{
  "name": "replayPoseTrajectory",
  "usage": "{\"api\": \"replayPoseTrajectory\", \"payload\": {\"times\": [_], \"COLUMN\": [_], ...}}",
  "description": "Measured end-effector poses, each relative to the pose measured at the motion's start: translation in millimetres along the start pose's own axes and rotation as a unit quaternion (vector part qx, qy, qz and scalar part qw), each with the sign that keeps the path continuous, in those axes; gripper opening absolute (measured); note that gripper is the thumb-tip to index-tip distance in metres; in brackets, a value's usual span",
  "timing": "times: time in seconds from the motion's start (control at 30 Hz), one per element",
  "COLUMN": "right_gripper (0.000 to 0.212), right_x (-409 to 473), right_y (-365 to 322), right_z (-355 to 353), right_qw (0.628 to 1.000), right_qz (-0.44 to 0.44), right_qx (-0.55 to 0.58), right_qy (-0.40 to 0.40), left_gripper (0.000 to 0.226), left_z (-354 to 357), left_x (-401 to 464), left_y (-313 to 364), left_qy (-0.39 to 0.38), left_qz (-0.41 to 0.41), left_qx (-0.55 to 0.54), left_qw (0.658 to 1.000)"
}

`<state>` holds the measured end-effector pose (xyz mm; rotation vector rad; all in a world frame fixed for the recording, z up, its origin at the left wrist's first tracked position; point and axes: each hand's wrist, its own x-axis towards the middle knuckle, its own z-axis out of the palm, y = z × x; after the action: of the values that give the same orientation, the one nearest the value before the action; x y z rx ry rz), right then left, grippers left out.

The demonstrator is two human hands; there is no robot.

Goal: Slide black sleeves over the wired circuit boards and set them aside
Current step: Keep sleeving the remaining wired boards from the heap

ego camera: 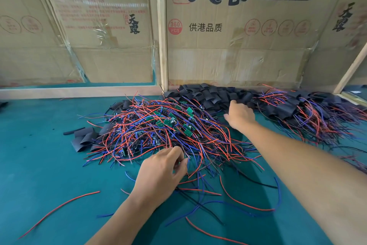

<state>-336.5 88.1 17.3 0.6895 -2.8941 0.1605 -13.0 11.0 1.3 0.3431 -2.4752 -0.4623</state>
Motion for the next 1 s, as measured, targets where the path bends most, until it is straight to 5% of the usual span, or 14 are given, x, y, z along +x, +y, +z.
{"api": "replayPoseTrajectory", "payload": {"times": [0.17,0.27,0.37,0.47,0.67,0.8,0.9,1.0], "right_gripper": [0.037,0.040,0.032,0.033,0.026,0.031,0.020,0.025], "right_x": [-16,-52,-121,-188,-227,-229,-226,-212], "right_y": [10,3,-16,-31,-30,-23,-17,0], "right_z": [-18,-50,-76,-79,-67,-56,-52,-54], "right_qw": [0.997,0.963,0.895,0.869,0.823,0.852,0.840,0.818], "right_qz": [0.006,-0.008,-0.077,-0.146,-0.190,-0.221,-0.220,-0.185], "right_qx": [0.032,0.245,0.440,0.467,0.515,0.464,0.486,0.540], "right_qy": [0.067,0.111,0.018,-0.072,-0.146,-0.101,-0.101,-0.065], "left_gripper": [0.018,0.014,0.035,0.060,0.029,0.054,0.064,0.055], "left_z": [1,-1,-3,-3,-5,-4,-3,-2], "left_x": [1,2,2,-2,-10,-9,-11,-7], "left_y": [1,4,12,26,43,39,43,37], "left_qy": [0.009,0.023,0.022,0.023,0.064,-0.005,-0.062,-0.006], "left_qz": [-0.002,0.000,-0.010,-0.003,0.022,-0.021,0.013,0.088], "left_qx": [0.008,0.004,-0.022,-0.029,-0.066,-0.142,-0.142,-0.051], "left_qw": [1.000,1.000,0.999,0.999,0.996,0.990,0.988,0.995]}}
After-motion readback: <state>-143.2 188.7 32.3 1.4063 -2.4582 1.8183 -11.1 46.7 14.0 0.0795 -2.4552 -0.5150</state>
